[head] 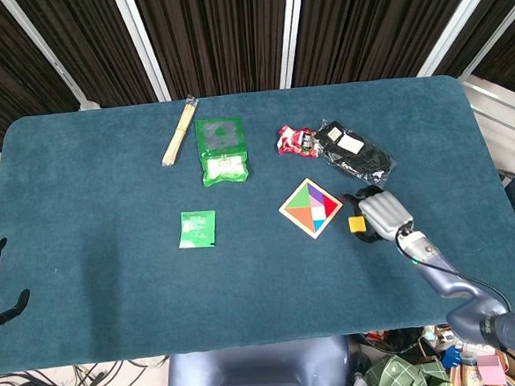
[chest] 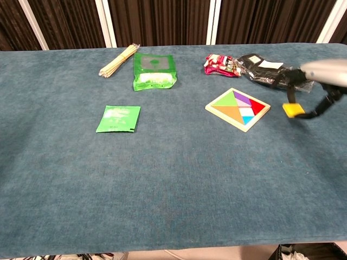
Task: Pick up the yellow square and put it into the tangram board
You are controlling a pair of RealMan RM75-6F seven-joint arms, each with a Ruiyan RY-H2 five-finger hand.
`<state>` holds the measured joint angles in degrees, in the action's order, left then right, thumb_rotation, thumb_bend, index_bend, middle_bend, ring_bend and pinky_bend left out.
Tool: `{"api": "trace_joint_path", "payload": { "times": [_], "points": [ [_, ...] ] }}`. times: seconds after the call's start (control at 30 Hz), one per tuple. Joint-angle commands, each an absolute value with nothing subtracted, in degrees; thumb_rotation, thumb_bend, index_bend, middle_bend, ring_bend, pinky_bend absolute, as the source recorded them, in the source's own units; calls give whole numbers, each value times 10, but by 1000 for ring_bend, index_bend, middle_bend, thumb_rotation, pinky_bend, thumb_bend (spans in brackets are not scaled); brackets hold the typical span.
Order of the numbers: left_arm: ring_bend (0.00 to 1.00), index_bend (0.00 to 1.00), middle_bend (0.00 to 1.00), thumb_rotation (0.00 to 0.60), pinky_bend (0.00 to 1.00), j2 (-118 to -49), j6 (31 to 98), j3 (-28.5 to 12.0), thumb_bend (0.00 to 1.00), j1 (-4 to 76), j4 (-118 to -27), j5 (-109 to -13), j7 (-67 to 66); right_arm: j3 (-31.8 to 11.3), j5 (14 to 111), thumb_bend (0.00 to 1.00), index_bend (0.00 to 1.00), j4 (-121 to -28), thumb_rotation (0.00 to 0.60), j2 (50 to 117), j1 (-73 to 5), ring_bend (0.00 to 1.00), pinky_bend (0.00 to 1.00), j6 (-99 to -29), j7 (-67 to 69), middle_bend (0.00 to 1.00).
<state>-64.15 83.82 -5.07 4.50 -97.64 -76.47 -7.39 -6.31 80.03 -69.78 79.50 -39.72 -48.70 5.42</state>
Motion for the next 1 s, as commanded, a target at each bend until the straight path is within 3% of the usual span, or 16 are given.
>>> {"api": "trace_joint_path", "payload": {
  "times": [0.03,0.27,1.0],
  "points": [
    [0,0,0,600,0,-641,836,-51,305,46,-977,-763,-73,-113,702,268,211,-734,600,804,-434,192,150,-438,-33,504],
    [0,0,0,600,0,-637,831,-51,305,47,-978,-762,-67,-143,584,268,215,-704,600,870,-489,194,150,-409,-134,503],
    [0,0,0,600,0,-633,829,-50,306,47,-981,-761,-65,-124,554,267,219,-657,600,927,-509,197,150,-421,-170,507]
  ]
}}
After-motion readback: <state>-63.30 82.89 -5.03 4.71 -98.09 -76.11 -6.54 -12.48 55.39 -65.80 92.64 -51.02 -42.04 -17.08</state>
